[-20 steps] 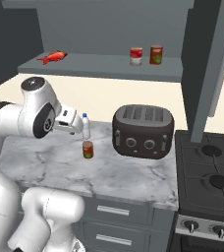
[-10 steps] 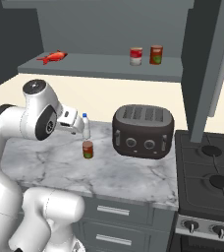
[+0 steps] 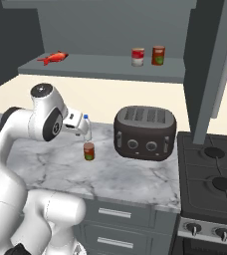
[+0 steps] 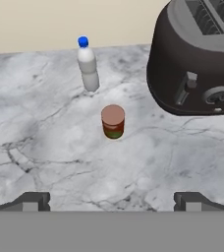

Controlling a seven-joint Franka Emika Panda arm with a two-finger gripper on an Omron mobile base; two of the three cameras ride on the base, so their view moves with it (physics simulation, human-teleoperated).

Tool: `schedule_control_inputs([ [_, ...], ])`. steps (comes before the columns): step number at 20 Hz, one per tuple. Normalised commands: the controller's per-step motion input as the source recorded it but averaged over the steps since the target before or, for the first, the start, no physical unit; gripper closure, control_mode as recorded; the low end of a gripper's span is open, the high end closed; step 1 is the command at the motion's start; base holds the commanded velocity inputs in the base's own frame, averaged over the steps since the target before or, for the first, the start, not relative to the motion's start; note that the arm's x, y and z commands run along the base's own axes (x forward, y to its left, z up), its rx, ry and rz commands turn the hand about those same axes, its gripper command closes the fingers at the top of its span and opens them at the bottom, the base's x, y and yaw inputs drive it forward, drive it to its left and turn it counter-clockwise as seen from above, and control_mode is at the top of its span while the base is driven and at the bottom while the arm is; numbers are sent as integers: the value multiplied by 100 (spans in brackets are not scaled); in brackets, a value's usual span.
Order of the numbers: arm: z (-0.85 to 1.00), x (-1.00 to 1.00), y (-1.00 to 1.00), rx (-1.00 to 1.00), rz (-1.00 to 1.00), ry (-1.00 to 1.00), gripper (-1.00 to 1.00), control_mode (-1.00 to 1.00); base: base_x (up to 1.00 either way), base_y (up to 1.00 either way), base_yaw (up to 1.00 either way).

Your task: Pick the cans from the counter and place them in their designated side in the cabinet.

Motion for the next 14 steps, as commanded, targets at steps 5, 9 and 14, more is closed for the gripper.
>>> schedule_control_inputs([
  [5,-28,24,0,0,-1,0,-100,-100,0,0,0],
  [9,-24,14,0,0,-1,1,-100,-100,0,0,0],
  [14,-22,10,-1,0,0,0,-100,-100,0,0,0],
])
